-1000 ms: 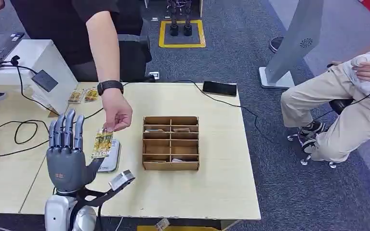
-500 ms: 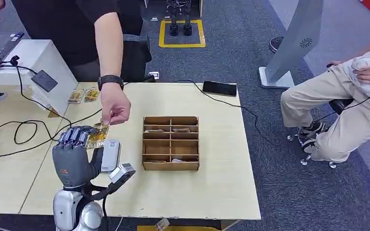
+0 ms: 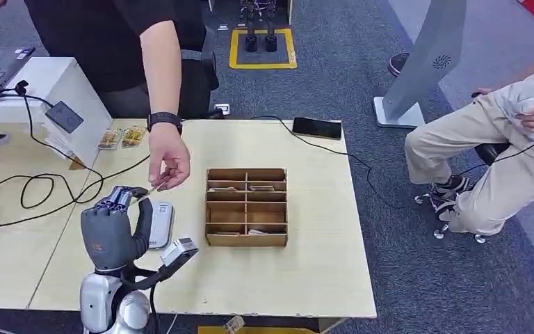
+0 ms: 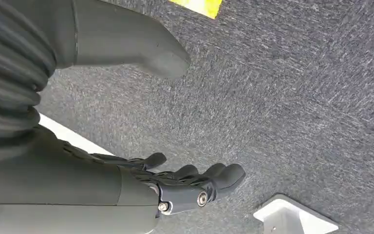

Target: Pass the card to the sensor for recognition and then transmit it.

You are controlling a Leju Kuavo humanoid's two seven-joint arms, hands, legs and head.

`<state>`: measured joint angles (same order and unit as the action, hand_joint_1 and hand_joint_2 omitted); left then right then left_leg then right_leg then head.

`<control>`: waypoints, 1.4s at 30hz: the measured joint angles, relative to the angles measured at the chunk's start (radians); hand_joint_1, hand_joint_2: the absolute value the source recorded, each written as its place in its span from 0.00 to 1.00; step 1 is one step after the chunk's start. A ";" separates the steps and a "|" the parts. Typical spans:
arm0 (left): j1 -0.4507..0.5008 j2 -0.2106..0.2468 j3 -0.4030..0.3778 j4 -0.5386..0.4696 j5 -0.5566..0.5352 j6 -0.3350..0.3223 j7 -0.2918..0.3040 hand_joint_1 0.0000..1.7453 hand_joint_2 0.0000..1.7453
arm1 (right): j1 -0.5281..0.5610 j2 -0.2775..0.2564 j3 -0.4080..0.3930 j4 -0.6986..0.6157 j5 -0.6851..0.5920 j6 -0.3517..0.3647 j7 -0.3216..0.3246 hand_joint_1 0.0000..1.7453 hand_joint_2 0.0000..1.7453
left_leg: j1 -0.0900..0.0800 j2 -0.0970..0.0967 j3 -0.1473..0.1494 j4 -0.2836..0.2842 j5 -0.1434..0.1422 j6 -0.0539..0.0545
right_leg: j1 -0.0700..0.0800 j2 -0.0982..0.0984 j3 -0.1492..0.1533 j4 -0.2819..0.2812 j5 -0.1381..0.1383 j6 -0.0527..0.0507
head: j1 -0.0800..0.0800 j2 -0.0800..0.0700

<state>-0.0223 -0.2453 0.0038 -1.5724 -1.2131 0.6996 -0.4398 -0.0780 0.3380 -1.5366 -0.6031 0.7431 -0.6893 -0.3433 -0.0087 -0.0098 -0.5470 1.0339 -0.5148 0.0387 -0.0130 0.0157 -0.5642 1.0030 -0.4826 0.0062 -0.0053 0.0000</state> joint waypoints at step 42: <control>0.003 -0.006 0.379 0.134 -0.120 0.001 -0.061 1.00 1.00 | -0.004 0.000 0.000 -0.011 -0.051 0.000 0.015 0.00 1.00 | 0.000 -0.001 0.000 0.000 0.000 0.000 | 0.000 -0.001 0.000 0.000 0.000 0.000 | 0.000 0.000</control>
<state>-0.0192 -0.2514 0.3830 -1.4381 -1.3333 0.7004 -0.5009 -0.0820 0.3380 -1.5366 -0.6138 0.6924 -0.6893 -0.3284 -0.0085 -0.0108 -0.5471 1.0338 -0.5148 0.0387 -0.0129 0.0150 -0.5640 1.0033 -0.4827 0.0062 -0.0053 0.0000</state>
